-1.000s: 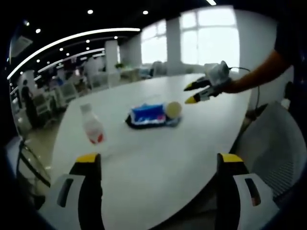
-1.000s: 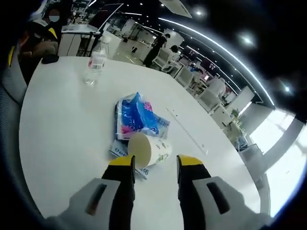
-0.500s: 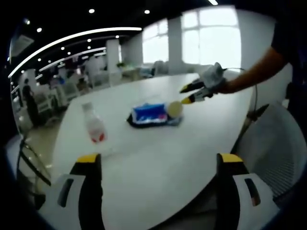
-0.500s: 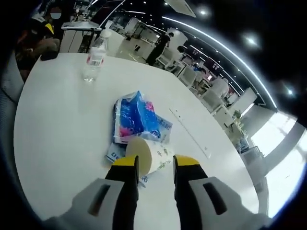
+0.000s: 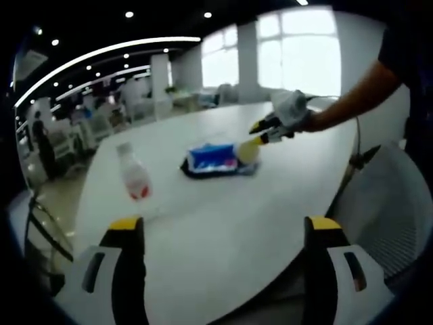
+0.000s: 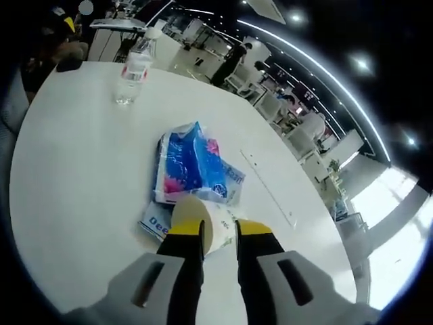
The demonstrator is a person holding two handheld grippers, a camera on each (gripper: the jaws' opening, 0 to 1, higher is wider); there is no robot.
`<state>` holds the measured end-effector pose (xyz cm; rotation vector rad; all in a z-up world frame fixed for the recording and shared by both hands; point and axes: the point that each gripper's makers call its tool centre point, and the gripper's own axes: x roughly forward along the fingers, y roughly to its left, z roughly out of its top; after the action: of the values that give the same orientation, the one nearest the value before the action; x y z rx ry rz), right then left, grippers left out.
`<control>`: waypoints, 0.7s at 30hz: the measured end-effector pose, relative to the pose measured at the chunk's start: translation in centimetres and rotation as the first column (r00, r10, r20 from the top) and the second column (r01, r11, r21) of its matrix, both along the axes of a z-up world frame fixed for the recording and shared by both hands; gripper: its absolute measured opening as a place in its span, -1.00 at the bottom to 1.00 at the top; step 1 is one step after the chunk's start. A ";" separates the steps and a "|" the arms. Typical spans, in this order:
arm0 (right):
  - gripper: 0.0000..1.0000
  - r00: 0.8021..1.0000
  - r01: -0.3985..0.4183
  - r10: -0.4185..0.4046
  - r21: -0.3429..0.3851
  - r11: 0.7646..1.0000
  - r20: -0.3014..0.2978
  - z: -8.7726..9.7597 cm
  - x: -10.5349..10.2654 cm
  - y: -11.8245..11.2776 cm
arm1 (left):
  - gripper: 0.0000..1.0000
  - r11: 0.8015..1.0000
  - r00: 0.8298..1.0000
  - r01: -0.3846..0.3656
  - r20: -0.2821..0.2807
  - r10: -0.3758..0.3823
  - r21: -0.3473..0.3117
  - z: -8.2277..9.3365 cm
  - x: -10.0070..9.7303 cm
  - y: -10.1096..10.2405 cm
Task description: Arrange the tabletop items into an orderly group along one side of the table until the central work area is clear of visible clutter.
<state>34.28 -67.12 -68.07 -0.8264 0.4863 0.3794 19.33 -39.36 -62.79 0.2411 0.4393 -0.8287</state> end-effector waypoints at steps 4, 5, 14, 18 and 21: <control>-0.69 1.000 -0.016 0.016 -0.028 0.999 -0.008 -0.6 0.2 0.2 | 0.89 1.000 1.000 0.004 -0.003 -0.004 0.010 -0.2 0.0 0.0; -0.70 1.000 -0.021 0.021 -0.035 0.999 -0.006 -0.6 0.2 0.2 | 0.88 1.000 1.000 0.004 -0.002 -0.004 0.011 -0.2 0.0 0.1; -0.88 0.994 -0.104 0.109 -0.177 0.979 0.017 -0.9 0.5 0.8 | 0.87 1.000 1.000 0.008 -0.005 -0.008 0.019 -0.4 0.0 0.2; -0.93 0.995 -0.092 0.098 -0.202 0.975 0.019 -0.8 0.9 0.5 | 0.87 1.000 1.000 0.009 -0.005 -0.009 0.023 -0.5 0.0 0.3; -0.94 0.995 -0.086 0.092 -0.207 0.974 0.021 -0.7 1.0 0.3 | 0.86 1.000 1.000 0.009 -0.005 -0.009 0.025 -0.5 0.0 0.3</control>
<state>35.33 -66.83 -68.76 -1.0566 0.4658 0.4027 19.37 -39.05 -63.33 0.2645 0.4541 -0.8334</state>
